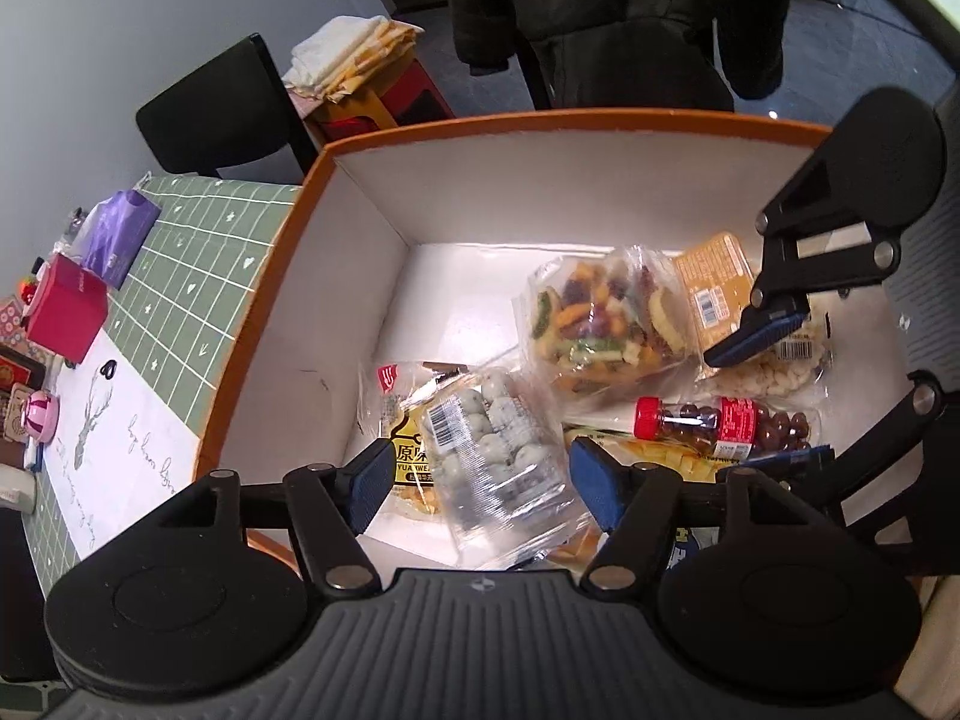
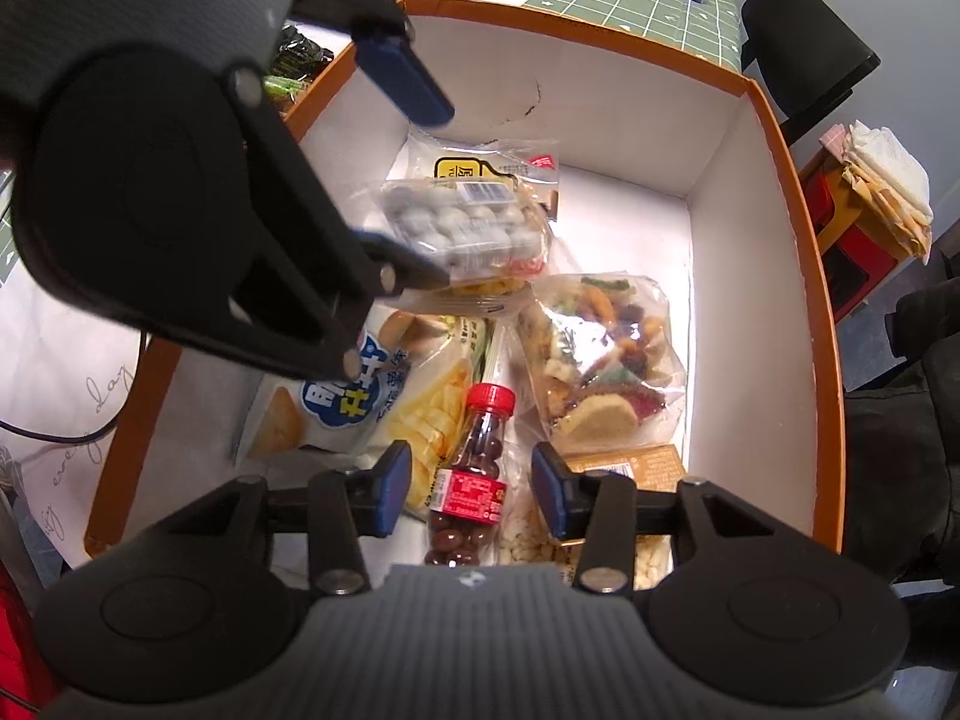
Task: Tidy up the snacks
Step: 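Withdraw both grippers from the box back over the table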
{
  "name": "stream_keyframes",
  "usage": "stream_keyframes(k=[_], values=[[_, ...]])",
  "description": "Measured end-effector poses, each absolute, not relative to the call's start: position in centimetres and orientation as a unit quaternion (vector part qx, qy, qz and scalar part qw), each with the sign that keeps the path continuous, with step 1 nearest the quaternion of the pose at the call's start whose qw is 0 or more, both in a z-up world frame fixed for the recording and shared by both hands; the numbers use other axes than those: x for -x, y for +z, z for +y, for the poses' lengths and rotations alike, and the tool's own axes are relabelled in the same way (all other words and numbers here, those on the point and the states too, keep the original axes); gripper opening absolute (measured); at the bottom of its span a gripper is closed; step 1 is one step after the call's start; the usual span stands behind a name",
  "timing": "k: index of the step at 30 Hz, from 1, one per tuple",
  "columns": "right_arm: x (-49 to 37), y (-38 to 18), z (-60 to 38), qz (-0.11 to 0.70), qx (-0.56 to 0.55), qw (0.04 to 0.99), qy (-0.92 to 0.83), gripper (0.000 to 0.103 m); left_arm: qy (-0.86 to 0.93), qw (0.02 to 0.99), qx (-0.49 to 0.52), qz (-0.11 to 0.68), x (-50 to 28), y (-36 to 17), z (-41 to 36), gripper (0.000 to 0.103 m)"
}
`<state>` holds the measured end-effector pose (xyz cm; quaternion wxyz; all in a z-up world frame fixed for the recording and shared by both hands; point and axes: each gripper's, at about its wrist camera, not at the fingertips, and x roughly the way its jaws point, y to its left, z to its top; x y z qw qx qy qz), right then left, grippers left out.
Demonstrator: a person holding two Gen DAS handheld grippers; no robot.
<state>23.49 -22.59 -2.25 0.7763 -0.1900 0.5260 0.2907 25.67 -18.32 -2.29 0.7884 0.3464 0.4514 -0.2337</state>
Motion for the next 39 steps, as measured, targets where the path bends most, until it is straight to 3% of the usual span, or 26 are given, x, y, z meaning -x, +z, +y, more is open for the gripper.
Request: stream_keyframes(k=[7,21,32,39], values=[[-22.8,-1.2,-22.3,0.515,0.197,0.785,0.282,0.053,-0.224,0.793,-0.339,0.454,-24.5,-0.5,-17.4,0.078],[-19.0,5.2,-18.9,0.417,0.162,0.845,0.293,0.057,-0.158,0.823,-0.314,0.447,-18.5,4.8,-11.7,0.078],[-15.5,8.6,-14.7,0.355,0.104,0.869,0.329,0.057,-0.084,0.877,-0.170,0.441,-13.3,7.5,-3.5,0.078],[-13.6,6.9,-10.5,0.344,0.085,0.871,0.342,0.062,-0.035,0.903,-0.075,0.422,-10.0,7.4,1.3,0.078]])
